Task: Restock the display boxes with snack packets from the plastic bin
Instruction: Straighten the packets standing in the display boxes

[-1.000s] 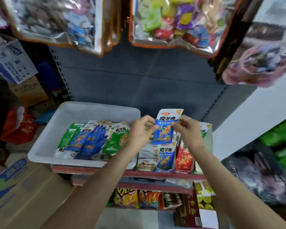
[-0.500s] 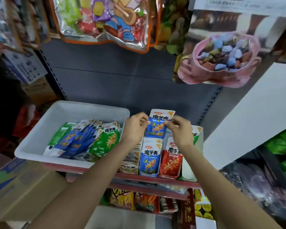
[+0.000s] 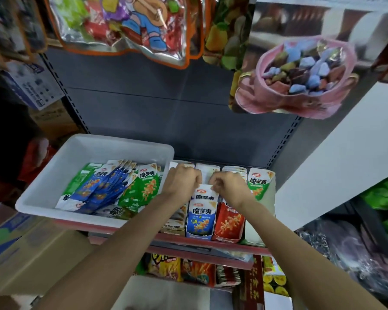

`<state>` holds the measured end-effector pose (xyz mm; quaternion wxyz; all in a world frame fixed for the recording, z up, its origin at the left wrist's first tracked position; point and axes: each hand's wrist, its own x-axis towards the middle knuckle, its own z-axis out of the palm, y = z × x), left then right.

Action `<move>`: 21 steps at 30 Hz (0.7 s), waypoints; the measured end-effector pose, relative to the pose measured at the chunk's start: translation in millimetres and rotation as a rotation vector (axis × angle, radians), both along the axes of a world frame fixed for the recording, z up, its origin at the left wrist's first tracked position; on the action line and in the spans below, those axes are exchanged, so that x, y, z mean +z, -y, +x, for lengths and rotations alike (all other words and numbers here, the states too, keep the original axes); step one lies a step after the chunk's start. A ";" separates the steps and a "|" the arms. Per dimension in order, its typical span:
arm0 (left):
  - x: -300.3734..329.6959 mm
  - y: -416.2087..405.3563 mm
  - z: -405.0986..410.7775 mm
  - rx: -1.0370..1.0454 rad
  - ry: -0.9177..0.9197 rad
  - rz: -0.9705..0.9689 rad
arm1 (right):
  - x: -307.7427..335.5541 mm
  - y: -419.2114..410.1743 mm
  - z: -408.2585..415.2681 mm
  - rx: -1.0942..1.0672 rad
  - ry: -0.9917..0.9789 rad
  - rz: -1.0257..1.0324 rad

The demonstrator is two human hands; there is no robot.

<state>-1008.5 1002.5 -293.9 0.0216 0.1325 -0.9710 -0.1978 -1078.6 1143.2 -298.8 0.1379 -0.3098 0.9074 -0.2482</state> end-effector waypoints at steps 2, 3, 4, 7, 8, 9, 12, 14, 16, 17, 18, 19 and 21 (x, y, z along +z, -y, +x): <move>-3.4 1.1 1.0 -0.028 0.041 -0.011 | -1.8 4.1 1.2 0.042 -0.016 0.107; -2.8 1.5 2.9 -0.042 0.025 0.012 | -1.6 6.4 1.6 0.034 -0.011 0.108; -1.7 3.5 6.0 -0.038 -0.012 0.064 | 0.3 8.5 2.8 0.016 -0.005 0.081; 5.1 20.2 19.3 0.068 -0.165 0.297 | 9.3 20.1 9.1 -0.019 0.003 -0.097; 7.1 28.8 25.6 0.112 -0.195 0.353 | 13.2 26.8 13.1 -0.016 0.017 -0.141; 9.4 38.1 33.2 0.152 -0.220 0.391 | 17.4 35.3 18.7 -0.003 0.035 -0.172; 12.6 71.3 58.2 0.269 -0.278 0.421 | 22.9 71.5 38.9 0.069 0.074 -0.221; 10.0 97.2 76.6 0.336 -0.266 0.435 | 23.1 102.5 54.6 0.120 0.098 -0.232; 3.3 127.9 95.1 0.401 -0.236 0.457 | 19.0 137.9 70.3 0.169 0.101 -0.211; 0.0 144.0 103.8 0.429 -0.219 0.448 | 15.4 156.2 77.8 0.190 0.096 -0.187; -3.3 160.5 112.0 0.454 -0.188 0.425 | 10.1 174.2 85.1 0.210 0.092 -0.159; -5.9 176.3 120.1 0.473 -0.150 0.385 | 4.3 191.8 92.4 0.228 0.089 -0.134; -18.9 207.9 133.1 0.495 -0.026 0.337 | -9.0 224.6 105.3 0.252 0.107 -0.089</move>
